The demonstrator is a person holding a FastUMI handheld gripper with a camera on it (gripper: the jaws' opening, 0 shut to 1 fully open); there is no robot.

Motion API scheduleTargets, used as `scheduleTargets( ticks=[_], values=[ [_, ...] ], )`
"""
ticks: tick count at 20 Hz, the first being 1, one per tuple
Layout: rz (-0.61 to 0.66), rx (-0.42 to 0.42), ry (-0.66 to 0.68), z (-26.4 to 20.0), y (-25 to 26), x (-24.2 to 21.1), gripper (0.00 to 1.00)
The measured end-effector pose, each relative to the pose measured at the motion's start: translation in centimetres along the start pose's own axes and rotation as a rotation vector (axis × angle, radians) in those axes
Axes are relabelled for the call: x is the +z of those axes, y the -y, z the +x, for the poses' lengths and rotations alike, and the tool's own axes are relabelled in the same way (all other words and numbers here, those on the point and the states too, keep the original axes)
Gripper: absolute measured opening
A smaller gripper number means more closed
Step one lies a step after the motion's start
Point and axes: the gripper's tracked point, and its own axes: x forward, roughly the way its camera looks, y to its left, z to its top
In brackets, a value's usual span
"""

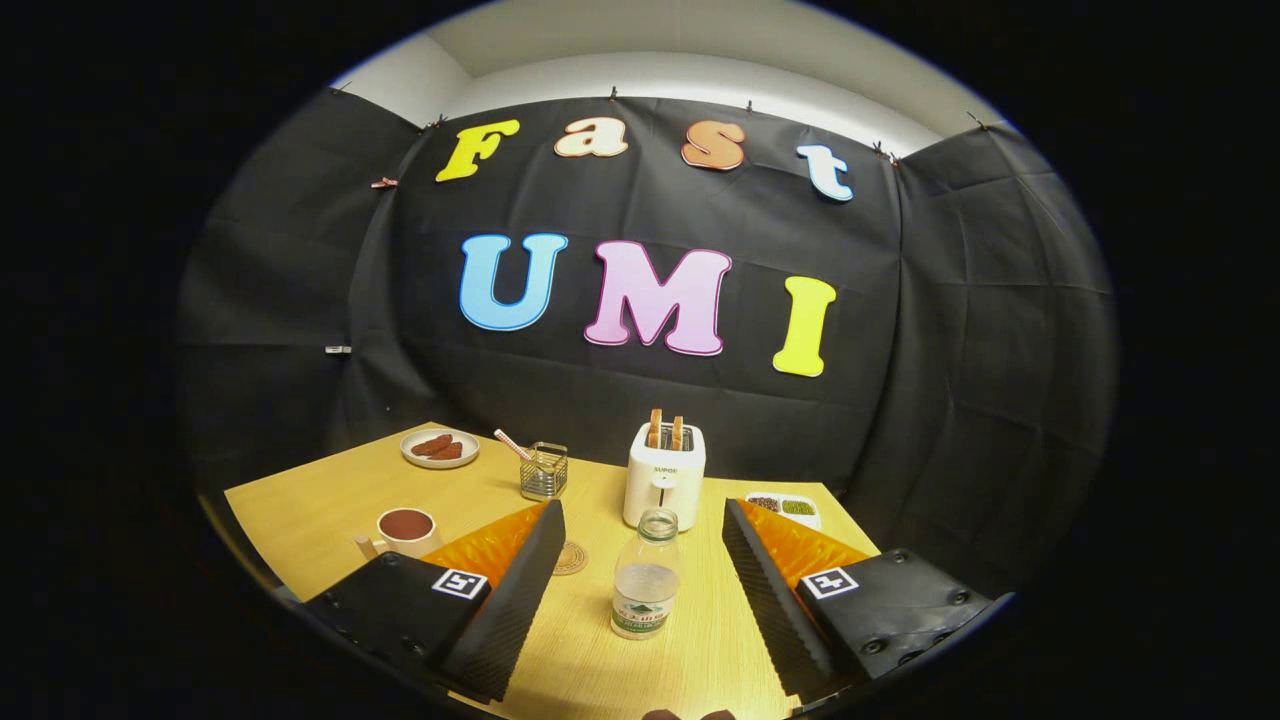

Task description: Take the bottle from table, then pour the juice into the cup, finally place the bottle on the coaster

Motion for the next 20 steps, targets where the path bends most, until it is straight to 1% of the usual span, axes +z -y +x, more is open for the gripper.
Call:
scheduleTargets(
  ticks=[7,15,20],
  values=[
    [0.003,0.027,-0.014,0.6,-1.0,-0.9,0.98],
    [0.012,0.010,-0.038,2.0,-0.2,-2.6,0.97],
    [0.024,0.001,-0.063,3.6,0.3,-4.7,0.97]
  ],
)
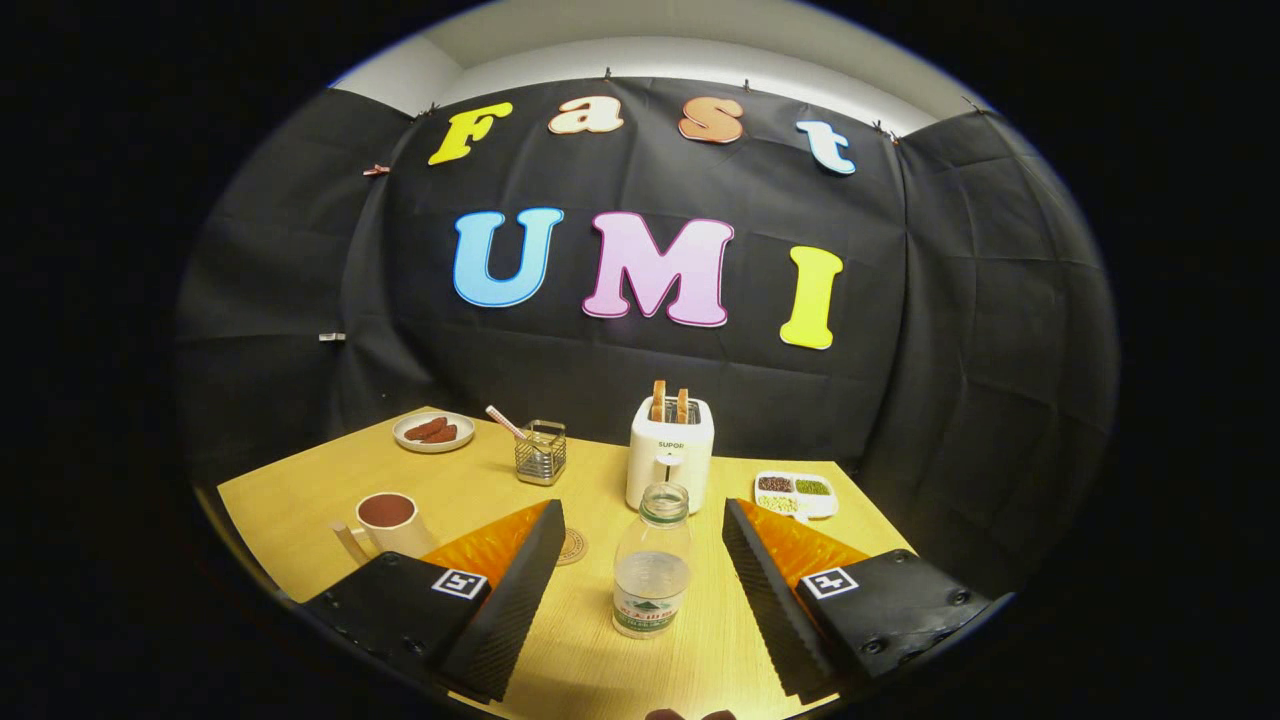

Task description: Take the bottle from table, then pour the juice into the cup, finally place the bottle on the coaster

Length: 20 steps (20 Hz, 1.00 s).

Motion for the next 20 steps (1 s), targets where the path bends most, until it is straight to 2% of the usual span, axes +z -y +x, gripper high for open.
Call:
scheduleTargets(
  ticks=[13,20],
  values=[
    [0.032,-0.017,-0.045,5.1,0.9,-5.9,0.98],
    [0.033,-0.012,-0.089,6.0,1.2,-8.8,0.98]
  ],
)
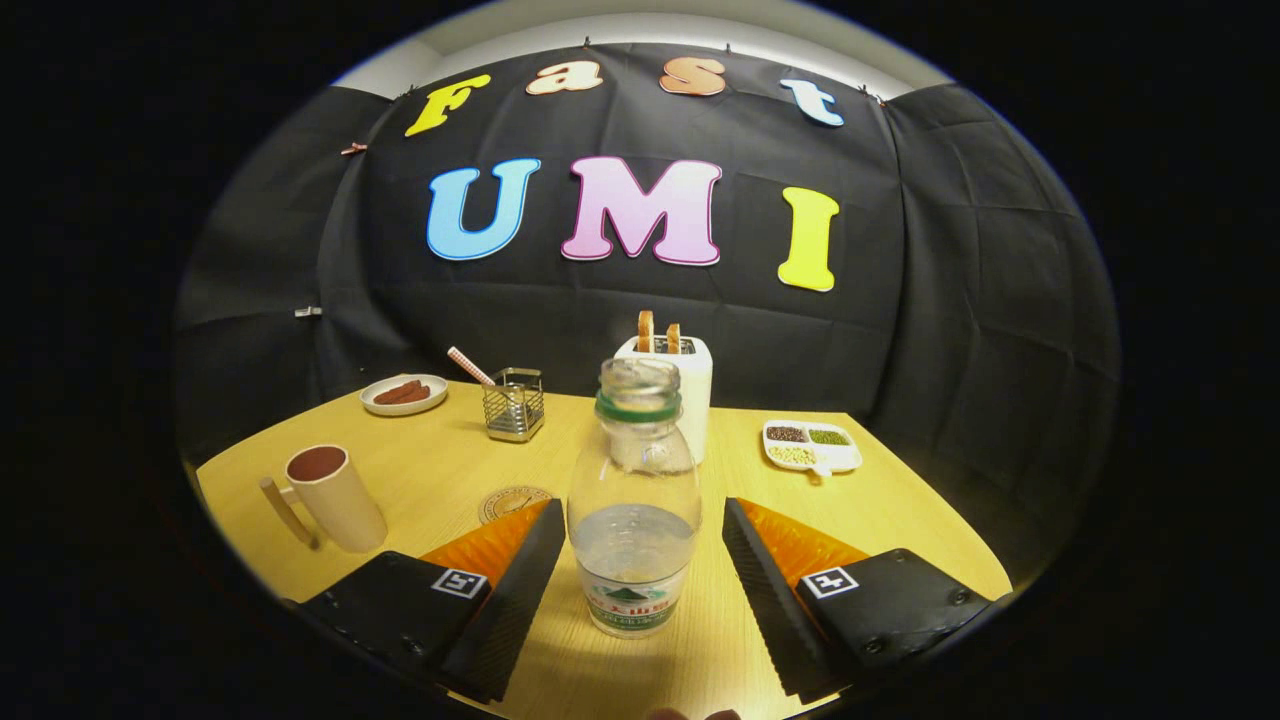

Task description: Take the bottle from table, then pour the juice into the cup, finally place the bottle on the coaster

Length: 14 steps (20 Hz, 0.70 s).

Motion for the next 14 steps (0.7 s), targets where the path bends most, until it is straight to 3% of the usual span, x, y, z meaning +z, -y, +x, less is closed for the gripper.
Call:
scheduleTargets(
  ticks=[9,14],
  values=[
    [-0.016,0.019,-0.038,1.3,-0.4,-1.8,0.96],
    [0.009,0.034,-0.042,1.6,-0.6,-2.0,0.81]
  ],
)
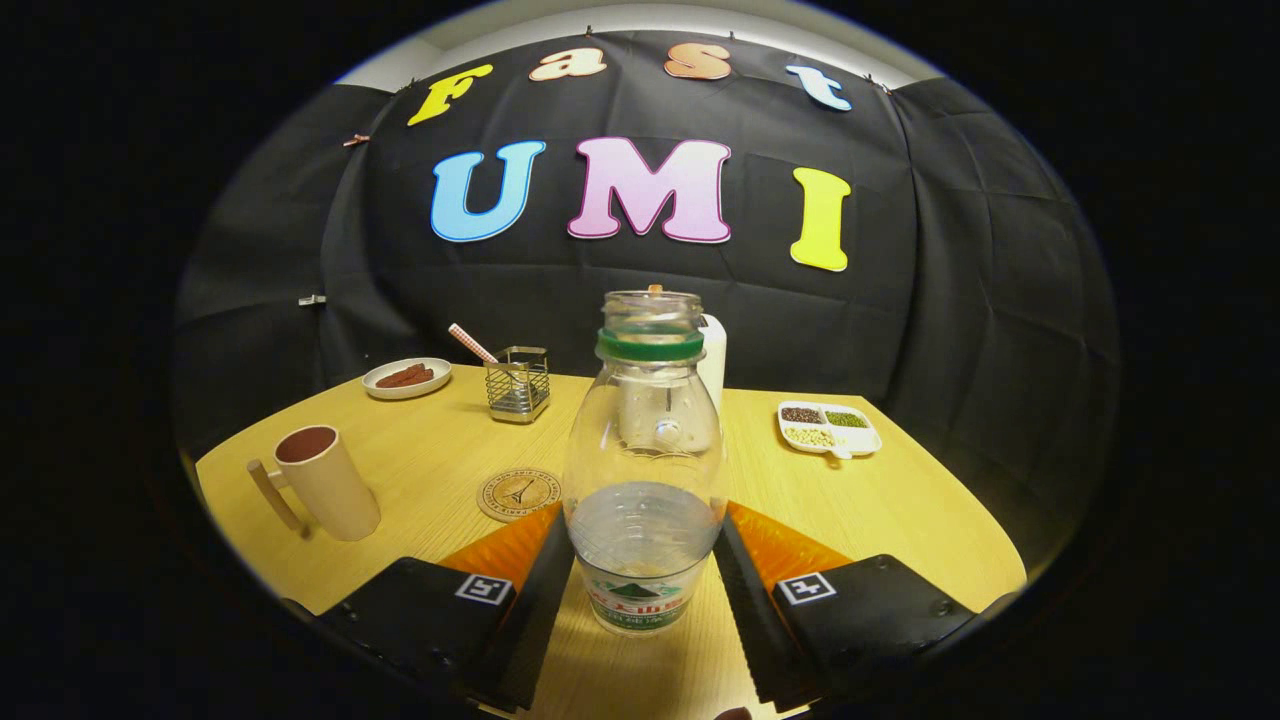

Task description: Take the bottle from table, then pour the juice into the cup, finally place the bottle on the coaster

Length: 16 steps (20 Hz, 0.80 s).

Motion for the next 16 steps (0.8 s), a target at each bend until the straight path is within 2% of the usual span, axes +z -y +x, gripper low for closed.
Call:
scheduleTargets(
  ticks=[4,10,16],
  values=[
    [-0.001,0.016,-0.009,0.1,-0.2,0.2,0.78],
    [-0.068,0.047,-0.027,-0.4,-0.4,1.4,0.71],
    [-0.164,0.062,-0.005,-0.9,-1.0,5.9,0.71]
  ],
)
